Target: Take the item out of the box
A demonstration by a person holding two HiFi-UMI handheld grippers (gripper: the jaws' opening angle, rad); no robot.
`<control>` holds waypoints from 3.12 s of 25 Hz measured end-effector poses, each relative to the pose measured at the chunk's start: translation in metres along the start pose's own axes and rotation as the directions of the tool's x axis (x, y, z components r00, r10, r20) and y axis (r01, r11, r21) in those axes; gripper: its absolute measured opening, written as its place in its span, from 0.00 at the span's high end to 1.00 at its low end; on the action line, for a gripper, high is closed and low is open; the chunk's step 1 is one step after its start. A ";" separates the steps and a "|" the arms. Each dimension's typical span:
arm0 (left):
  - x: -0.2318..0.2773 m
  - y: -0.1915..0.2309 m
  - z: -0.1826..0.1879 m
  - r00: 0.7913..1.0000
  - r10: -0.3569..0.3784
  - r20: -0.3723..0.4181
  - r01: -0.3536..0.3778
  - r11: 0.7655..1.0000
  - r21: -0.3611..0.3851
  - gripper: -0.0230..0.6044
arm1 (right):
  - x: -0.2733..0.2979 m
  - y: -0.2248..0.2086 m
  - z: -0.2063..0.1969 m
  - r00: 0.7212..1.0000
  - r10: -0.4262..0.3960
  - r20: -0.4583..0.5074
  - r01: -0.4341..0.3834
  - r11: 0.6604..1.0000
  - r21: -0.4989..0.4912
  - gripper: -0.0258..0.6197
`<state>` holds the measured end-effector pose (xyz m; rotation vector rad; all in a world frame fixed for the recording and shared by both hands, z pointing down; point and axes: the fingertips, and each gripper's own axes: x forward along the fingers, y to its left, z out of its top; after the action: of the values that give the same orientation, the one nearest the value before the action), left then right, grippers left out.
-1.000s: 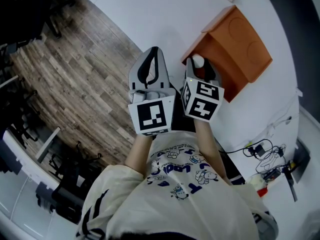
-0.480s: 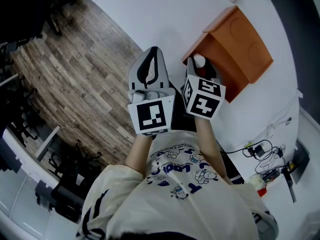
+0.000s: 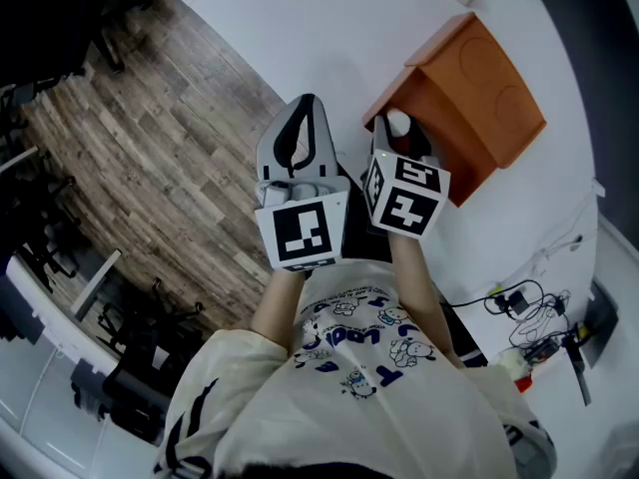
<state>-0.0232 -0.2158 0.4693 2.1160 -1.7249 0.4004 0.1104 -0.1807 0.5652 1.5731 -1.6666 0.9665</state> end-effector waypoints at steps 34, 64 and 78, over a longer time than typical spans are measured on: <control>-0.003 -0.014 0.024 0.999 0.010 0.043 -0.011 1.000 0.024 0.93 | -0.013 -0.009 0.017 0.999 0.002 0.032 -0.001 1.000 -0.028 0.67; -0.043 -0.010 0.075 0.986 -0.045 0.160 0.036 0.998 0.059 0.93 | -0.077 0.009 0.054 0.982 -0.028 0.189 0.031 0.999 -0.012 0.67; -0.065 -0.006 0.108 0.970 -0.060 0.234 0.044 0.996 0.075 0.93 | -0.114 0.031 0.078 0.961 -0.011 0.275 0.019 0.999 -0.026 0.68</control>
<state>-0.0328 -0.2081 0.3441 2.3339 -1.8012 0.2014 0.0905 -0.1867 0.4252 1.7623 -1.8424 0.7373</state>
